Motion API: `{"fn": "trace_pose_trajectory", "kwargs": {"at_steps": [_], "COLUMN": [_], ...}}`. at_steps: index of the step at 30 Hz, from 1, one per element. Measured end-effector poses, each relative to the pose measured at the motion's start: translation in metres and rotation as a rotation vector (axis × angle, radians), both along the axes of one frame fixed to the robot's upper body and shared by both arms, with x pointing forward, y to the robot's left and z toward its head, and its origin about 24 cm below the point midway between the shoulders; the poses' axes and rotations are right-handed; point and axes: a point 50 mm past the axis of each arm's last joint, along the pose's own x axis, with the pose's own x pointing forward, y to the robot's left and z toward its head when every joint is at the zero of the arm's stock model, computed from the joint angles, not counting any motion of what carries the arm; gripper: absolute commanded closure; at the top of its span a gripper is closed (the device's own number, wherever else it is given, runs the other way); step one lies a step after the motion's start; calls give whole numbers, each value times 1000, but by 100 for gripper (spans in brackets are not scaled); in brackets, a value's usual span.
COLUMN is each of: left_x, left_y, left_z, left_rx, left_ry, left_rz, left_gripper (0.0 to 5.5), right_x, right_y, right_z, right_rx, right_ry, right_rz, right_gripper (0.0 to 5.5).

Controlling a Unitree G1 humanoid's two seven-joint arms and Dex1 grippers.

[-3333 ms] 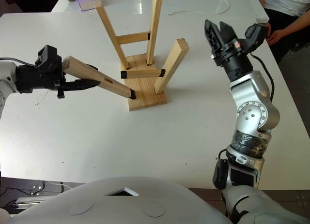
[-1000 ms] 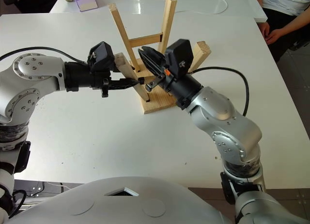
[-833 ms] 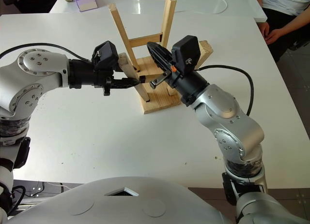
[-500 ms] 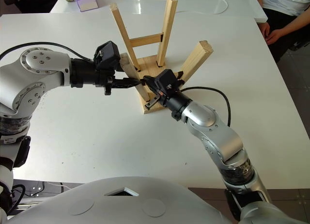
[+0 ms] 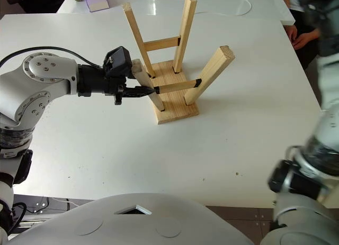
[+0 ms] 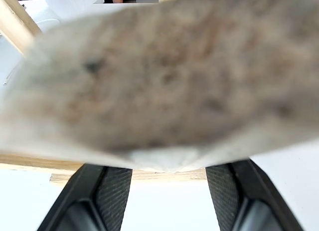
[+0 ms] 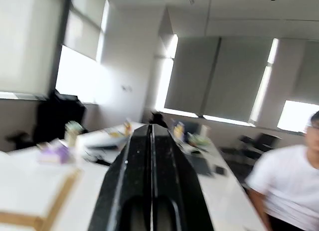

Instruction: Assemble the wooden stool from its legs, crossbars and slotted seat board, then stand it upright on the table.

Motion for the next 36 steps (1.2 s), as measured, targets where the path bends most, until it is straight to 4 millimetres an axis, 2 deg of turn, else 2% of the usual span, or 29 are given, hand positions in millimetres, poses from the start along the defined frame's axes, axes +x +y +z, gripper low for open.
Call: {"fn": "trace_pose_trajectory", "kwargs": {"at_steps": [1, 2, 3, 5, 8, 11, 14, 17, 19, 22, 23, 24, 27, 29, 32, 35, 36], "left_x": [0, 1, 1, 1, 3, 3, 2, 0, 0, -2, -1, -1, -1, 0, 4, 6, 6], "left_y": [1, 2, 3, 2, 16, 23, 26, 27, 27, 29, 31, 32, 38, 40, 39, 38, 38], "left_z": [0, -1, -1, 0, 0, -1, -6, -6, -5, -2, -2, 0, 5, 6, 5, 3, 3], "left_rx": [7, 10, 9, -1, 29, 35, 29, 17, 3, 2, 7, 14, 54, 66, 59, 57, 58], "left_ry": [-4, -11, -18, -32, -28, -24, -34, -49, -52, -45, -43, -39, -31, -28, -16, -28, -30], "left_rz": [3, 4, 2, -8, 2, 1, -13, -38, -59, -108, -112, -121, -145, -141, -122, -72, -63], "left_gripper": [346, 346, 346, 346, 346, 346, 346, 346, 346, 346, 346, 346, 346, 346, 346, 346, 346], "right_x": [-1, -1, 0, -2, -7, -12, -17, -17, -13, 4, 7, 7, -3, -8, -9, -10, -11], "right_y": [1, 9, 30, 84, 119, 130, 130, 120, 107, 76, 73, 75, 99, 108, 95, 60, 55], "right_z": [-23, -42, -68, -98, -110, -108, -107, -105, -106, -106, -105, -106, -118, -118, -109, -94, -91], "right_rx": [-33, -39, -10, 57, 163, 215, 195, 160, 134, 91, 83, 67, 77, 112, 114, 117, 118], "right_ry": [100, 172, 257, 332, 334, 319, 324, 339, 361, 356, 348, 341, 369, 347, 280, 207, 197], "right_rz": [8, 43, 126, 323, 327, 312, 316, 366, 408, 296, 281, 284, 380, 384, 229, -19, -56], "right_gripper": [550, 550, 550, 550, 550, 550, 550, 550, 550, 550, 550, 550, 550, 550, 550, 550, 550]}}
